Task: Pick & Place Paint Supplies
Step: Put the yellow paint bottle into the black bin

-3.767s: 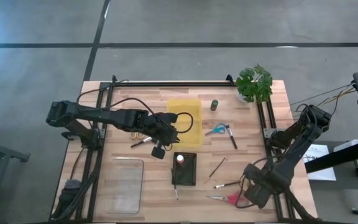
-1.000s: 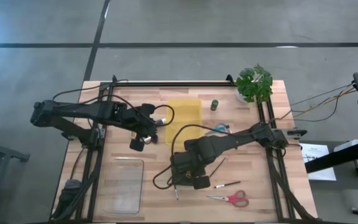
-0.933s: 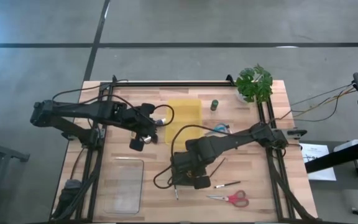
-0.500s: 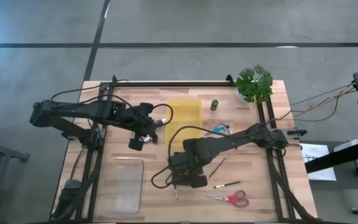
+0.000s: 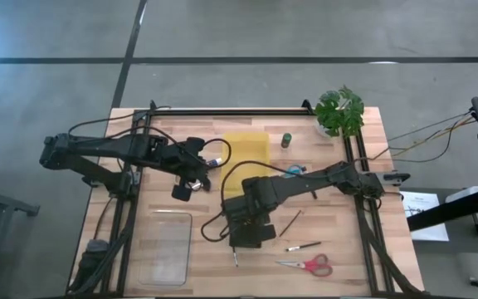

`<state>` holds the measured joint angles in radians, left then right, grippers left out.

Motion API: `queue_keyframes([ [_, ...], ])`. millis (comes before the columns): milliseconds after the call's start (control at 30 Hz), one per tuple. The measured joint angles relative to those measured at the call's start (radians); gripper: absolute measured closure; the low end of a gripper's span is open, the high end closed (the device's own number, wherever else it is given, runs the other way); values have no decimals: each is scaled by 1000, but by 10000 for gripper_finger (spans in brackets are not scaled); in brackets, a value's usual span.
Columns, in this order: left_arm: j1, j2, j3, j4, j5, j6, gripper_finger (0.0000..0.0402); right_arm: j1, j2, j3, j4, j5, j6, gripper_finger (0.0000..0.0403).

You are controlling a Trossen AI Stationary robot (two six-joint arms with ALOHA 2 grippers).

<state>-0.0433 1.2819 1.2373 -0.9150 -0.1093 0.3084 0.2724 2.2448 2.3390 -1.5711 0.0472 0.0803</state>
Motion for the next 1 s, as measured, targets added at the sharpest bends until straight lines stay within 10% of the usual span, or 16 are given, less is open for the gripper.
queue_keyframes([
  [1000, 0, 0, 0, 1, 0, -14, 369, -26, -2, -153, 102, 6, -107, 292],
])
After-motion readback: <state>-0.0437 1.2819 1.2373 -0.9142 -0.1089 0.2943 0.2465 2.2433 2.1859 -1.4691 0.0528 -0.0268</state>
